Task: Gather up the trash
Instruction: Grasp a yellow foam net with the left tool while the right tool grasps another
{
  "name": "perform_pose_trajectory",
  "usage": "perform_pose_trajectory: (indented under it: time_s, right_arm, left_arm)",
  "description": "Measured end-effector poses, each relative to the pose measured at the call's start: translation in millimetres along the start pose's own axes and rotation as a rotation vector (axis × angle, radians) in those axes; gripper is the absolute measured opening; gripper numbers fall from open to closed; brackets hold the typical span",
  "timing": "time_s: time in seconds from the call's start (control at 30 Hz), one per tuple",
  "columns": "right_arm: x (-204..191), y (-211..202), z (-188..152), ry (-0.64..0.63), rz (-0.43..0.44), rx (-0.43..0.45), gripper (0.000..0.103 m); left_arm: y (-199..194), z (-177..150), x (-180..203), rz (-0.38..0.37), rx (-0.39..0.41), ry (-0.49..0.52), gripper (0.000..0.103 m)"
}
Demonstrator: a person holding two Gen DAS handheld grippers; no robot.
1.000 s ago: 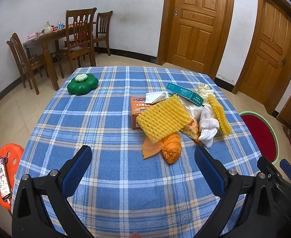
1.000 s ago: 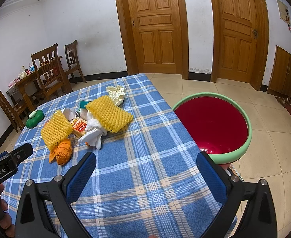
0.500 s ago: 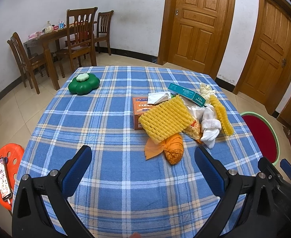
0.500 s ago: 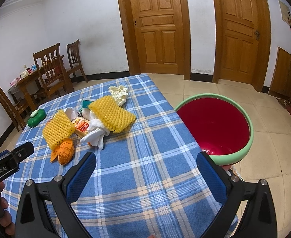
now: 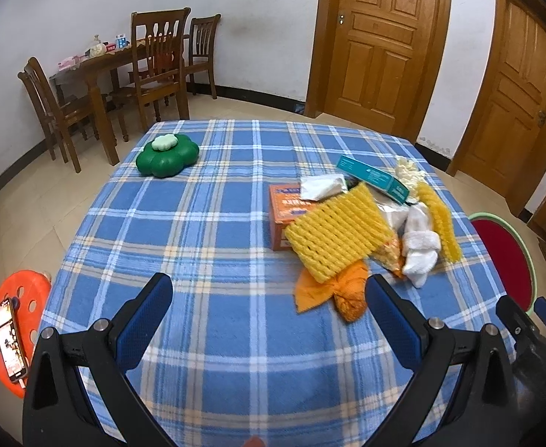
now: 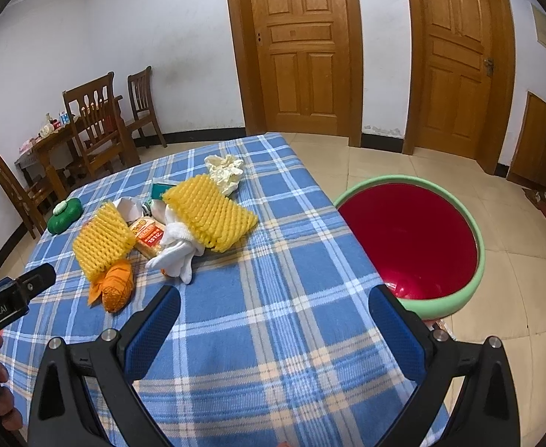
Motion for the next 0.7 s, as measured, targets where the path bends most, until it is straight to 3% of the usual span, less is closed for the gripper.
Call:
perform_pose_trajectory:
  time_s: [0.3,0.7]
  right_arm:
    - [-7,20,23,-0.019,0.032,-0.024,0.103]
    - [-22,54,53,-0.065,0.085,-0.044,0.1]
  left_arm:
    - [19,19,-20,0.02,-0.015,-0.028,0.102]
    - [54,20,3,-0.044,-0.086,-0.037,0.102]
Point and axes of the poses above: each gripper's, at about its wrist camera, not at the fingertips, and y roughly the way its jaws point, x to its right, z to its top, the point moved 10 cm from there along y, roughly the way its jaws point, and after that the axes turned 8 degrees about -x, right-handed, at the moved point
